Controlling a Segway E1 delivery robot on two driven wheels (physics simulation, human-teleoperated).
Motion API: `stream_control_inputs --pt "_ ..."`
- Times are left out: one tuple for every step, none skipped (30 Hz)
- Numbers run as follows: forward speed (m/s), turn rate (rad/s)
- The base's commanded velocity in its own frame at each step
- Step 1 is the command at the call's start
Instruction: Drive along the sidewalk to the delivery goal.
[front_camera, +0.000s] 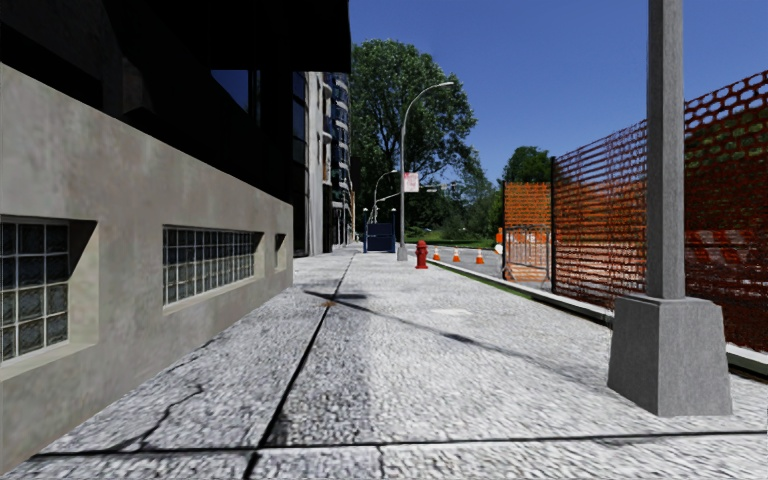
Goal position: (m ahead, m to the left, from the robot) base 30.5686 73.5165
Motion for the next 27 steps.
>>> stream_control_inputs --pt "1.95 0.0" --pt "1.94 0.0" --pt "1.93 0.0" --pt "1.93 0.0" --pt "1.92 0.0" --pt "1.89 0.08" --pt "1.86 0.25" --pt "1.85 0.3" --pt "1.84 0.31" --pt "1.84 0.31" --pt "1.84 0.31" --pt "1.84 0.14" --pt "1.84 0.03" --pt "1.84 0.03" --pt "1.83 0.0" --pt "1.83 0.0" --pt "1.83 0.0" --pt "1.83 0.0" --pt "1.83 0.0" --pt "1.83 0.0" --pt "1.83 0.0" --pt "1.83 0.0" --pt "1.83 0.0" --pt "1.83 0.0" --pt "1.83 0.0" --pt "1.83 0.0" --pt "1.83 0.0"
